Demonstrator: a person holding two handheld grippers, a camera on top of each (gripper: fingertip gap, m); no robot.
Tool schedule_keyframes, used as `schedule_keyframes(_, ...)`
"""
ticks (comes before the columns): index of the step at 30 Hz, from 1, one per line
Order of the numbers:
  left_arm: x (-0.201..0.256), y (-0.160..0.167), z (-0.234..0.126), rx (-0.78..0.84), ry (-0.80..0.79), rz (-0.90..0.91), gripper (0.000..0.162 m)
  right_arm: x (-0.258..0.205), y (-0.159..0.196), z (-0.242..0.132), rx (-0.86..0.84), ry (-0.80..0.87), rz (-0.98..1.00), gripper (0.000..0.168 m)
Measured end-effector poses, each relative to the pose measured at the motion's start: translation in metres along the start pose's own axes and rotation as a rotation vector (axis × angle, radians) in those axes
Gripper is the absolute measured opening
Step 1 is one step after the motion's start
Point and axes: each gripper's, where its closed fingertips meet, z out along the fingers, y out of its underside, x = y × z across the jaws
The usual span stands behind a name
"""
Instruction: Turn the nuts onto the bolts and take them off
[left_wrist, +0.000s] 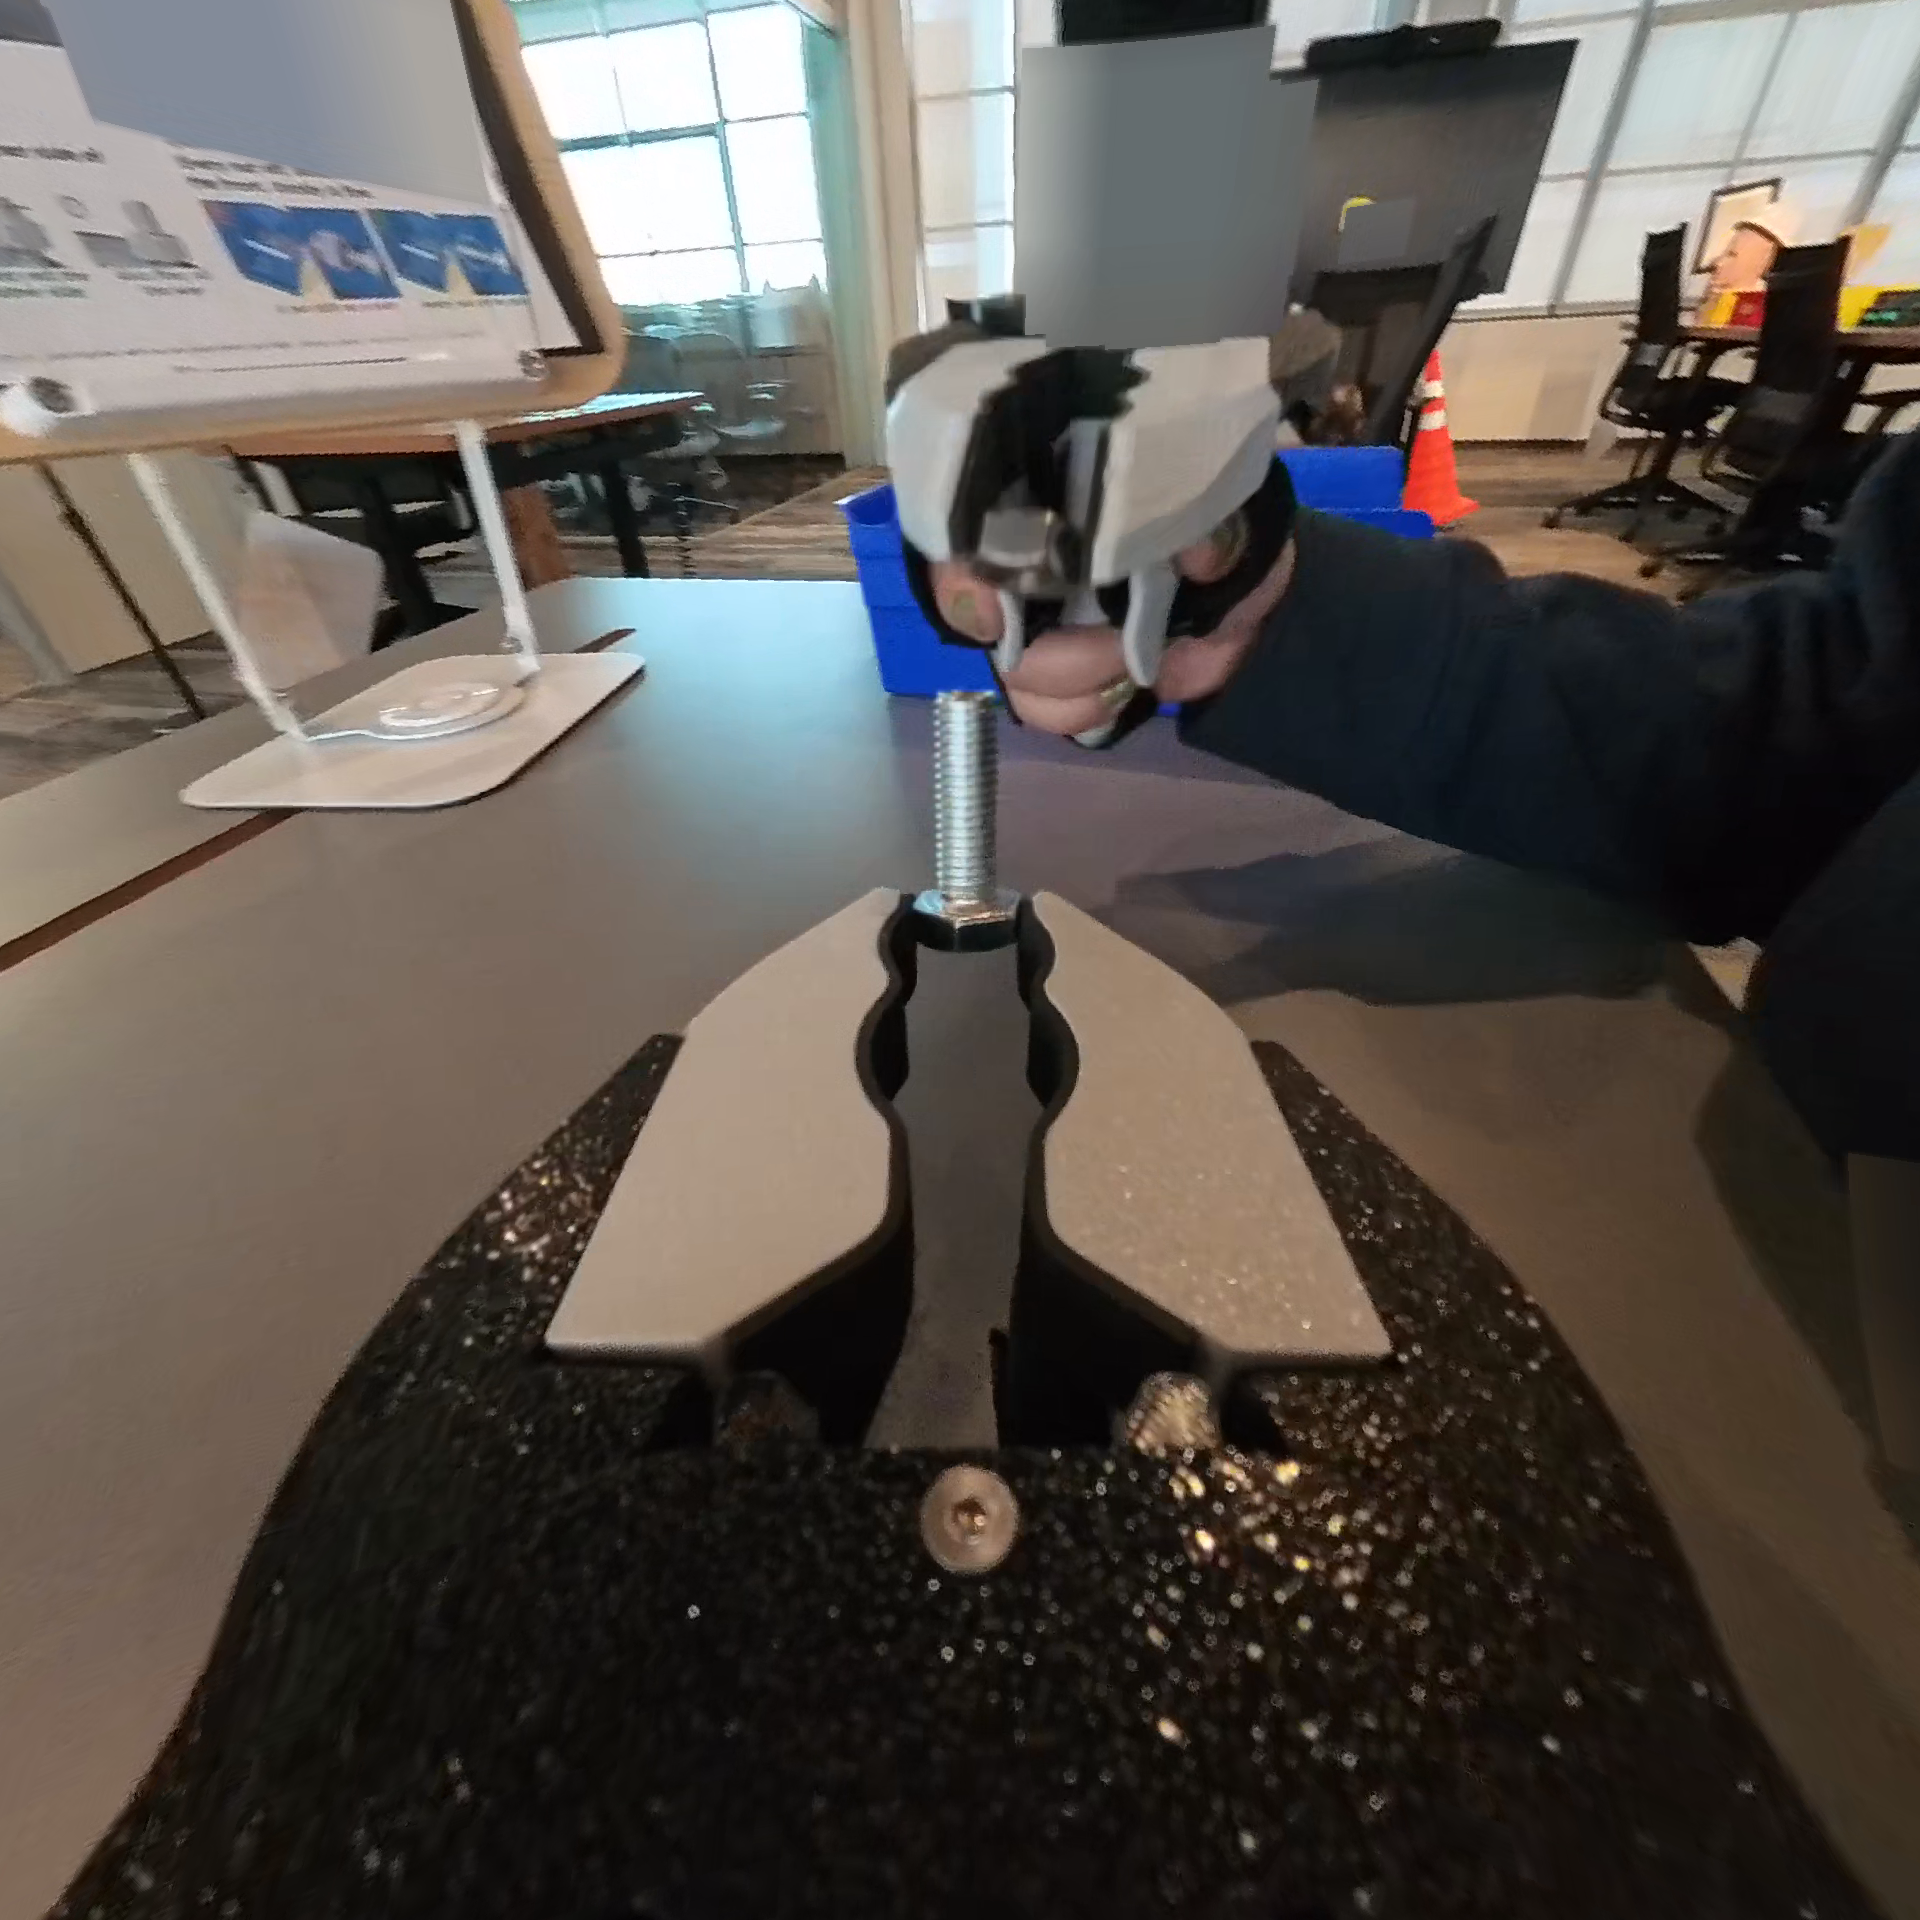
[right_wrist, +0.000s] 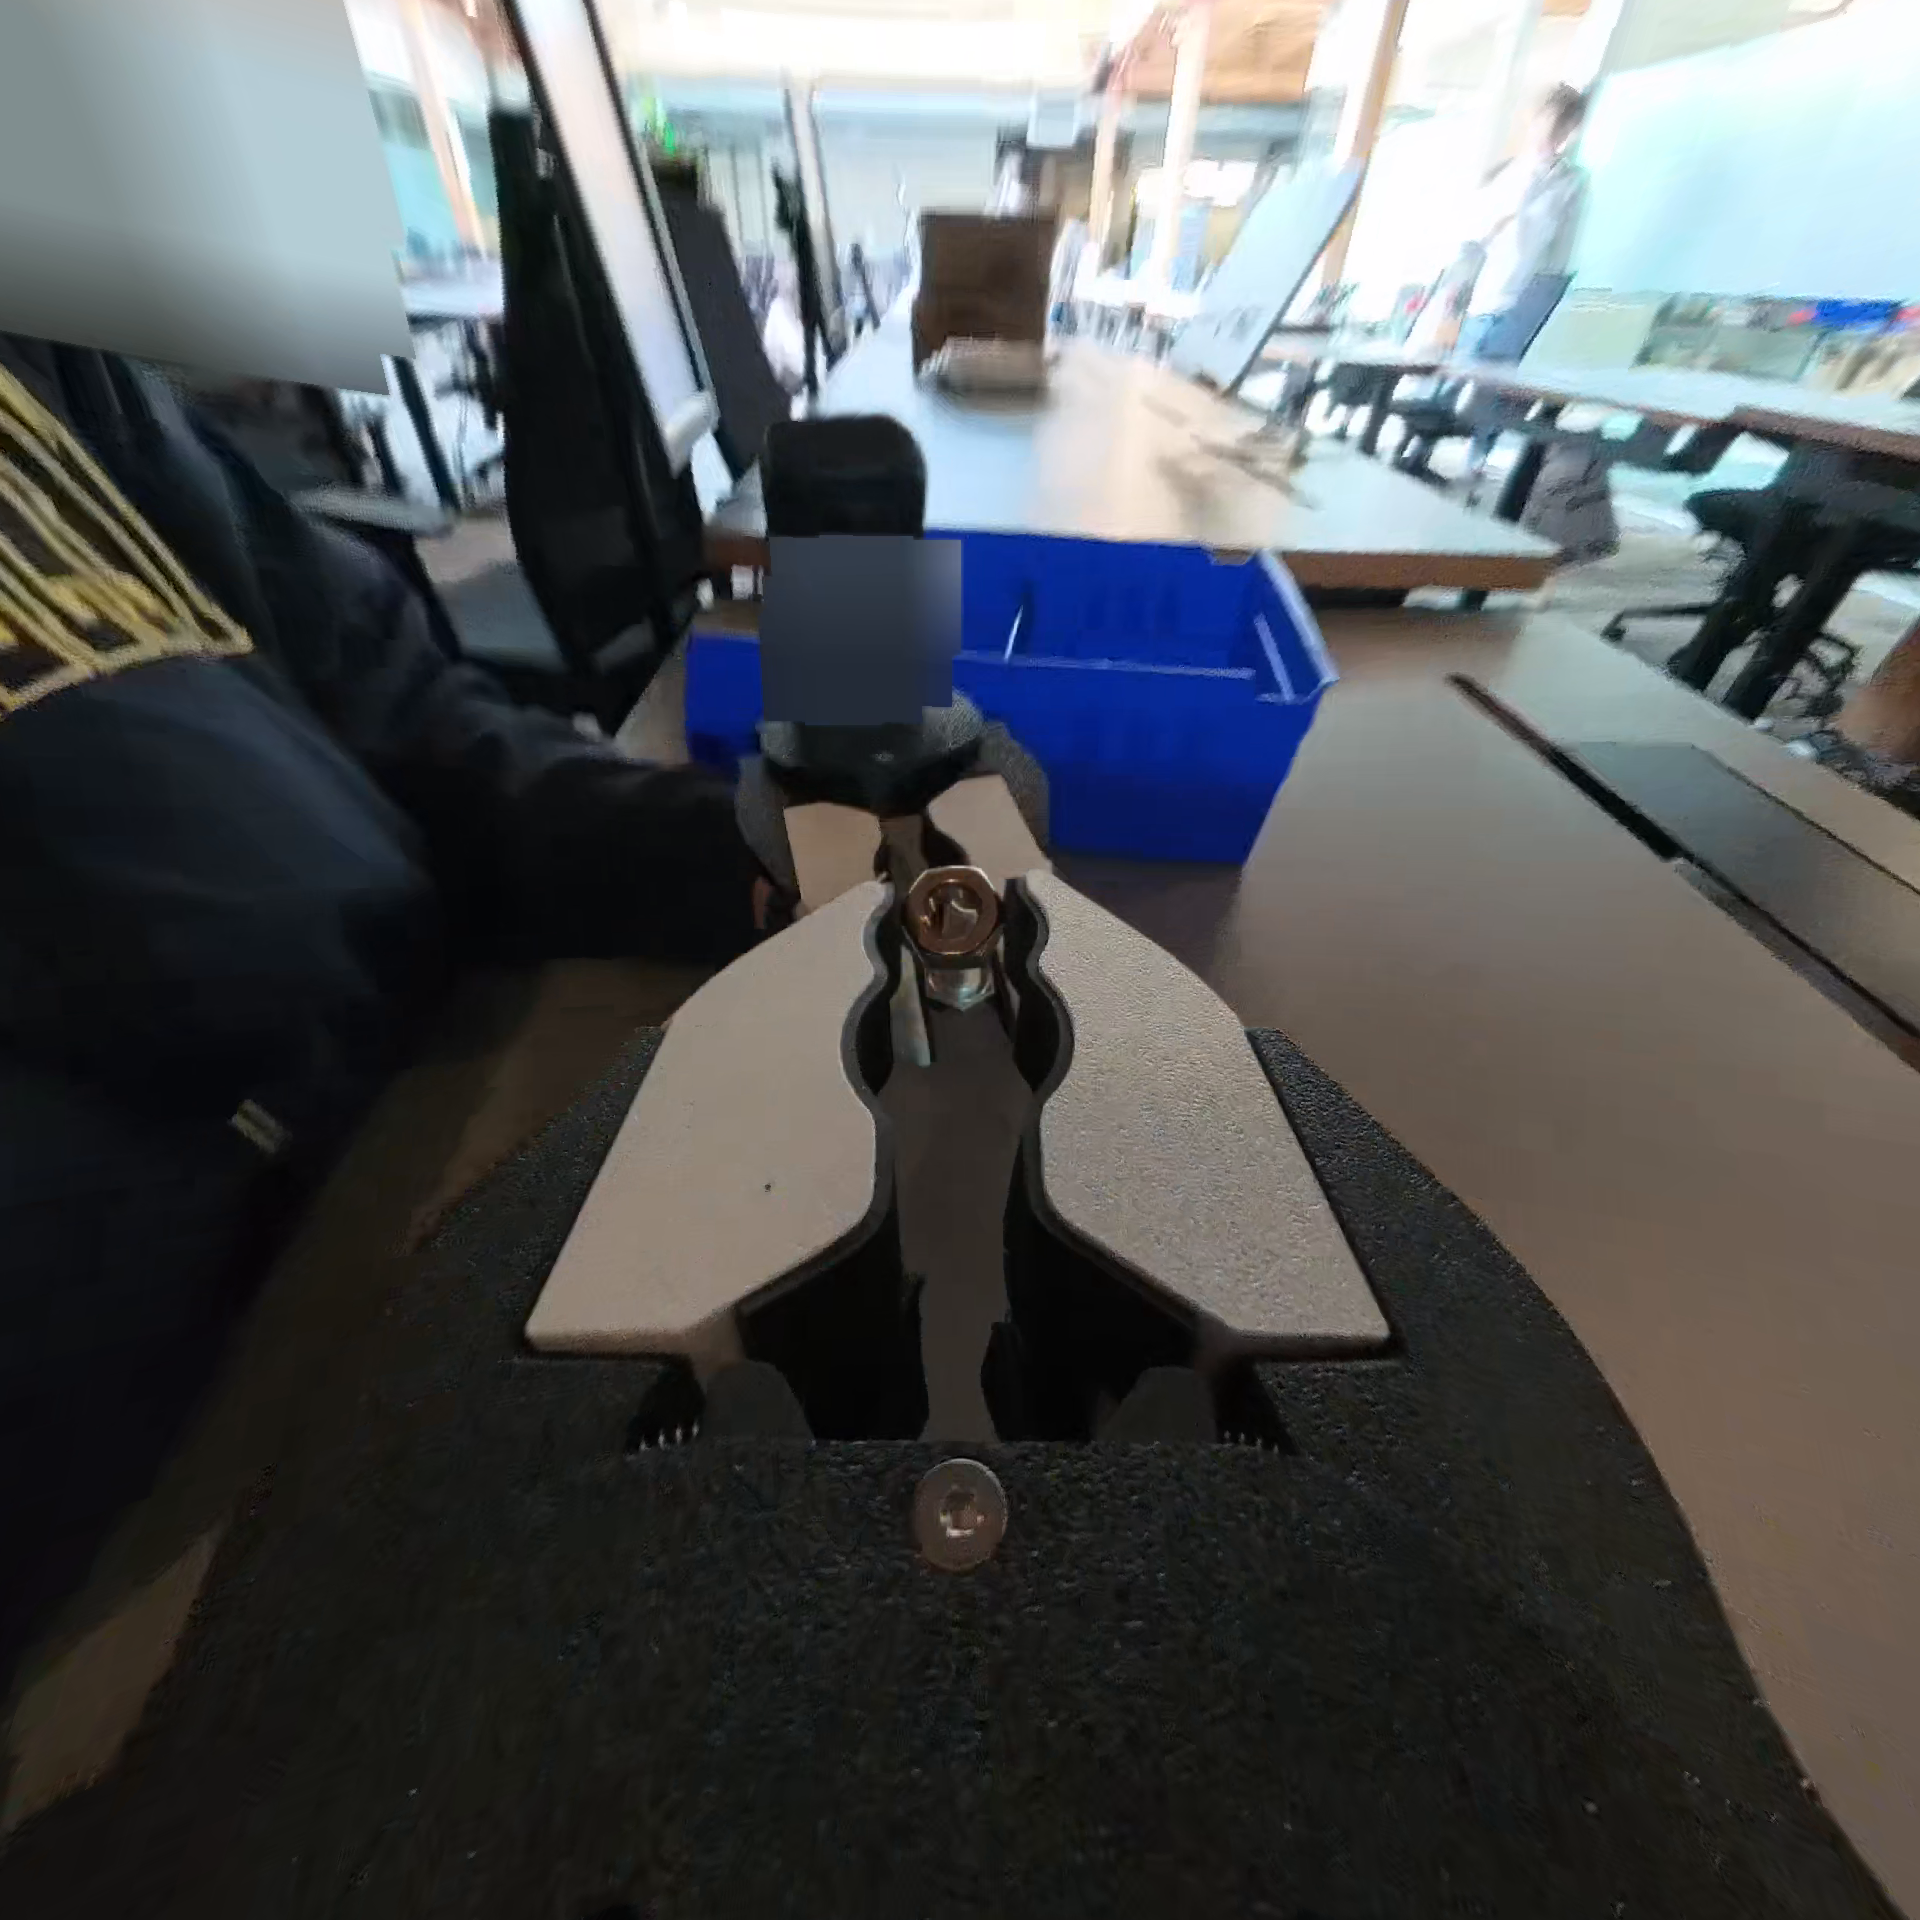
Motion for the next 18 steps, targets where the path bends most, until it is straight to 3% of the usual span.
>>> schedule_keyframes(11, 0.019, 0.006, 0.004, -0.052, 0.111, 0.015, 0.018, -0.013, 0.016, 0.01, -0.175, -0.038, -0.067, 0.019)
schedule_keyframes(18, 0.027, 0.008, 0.006, -0.073, 0.142, 0.03, 0.018, -0.021, 0.021, 0.008, -0.201, -0.085, -0.065, 0.02)
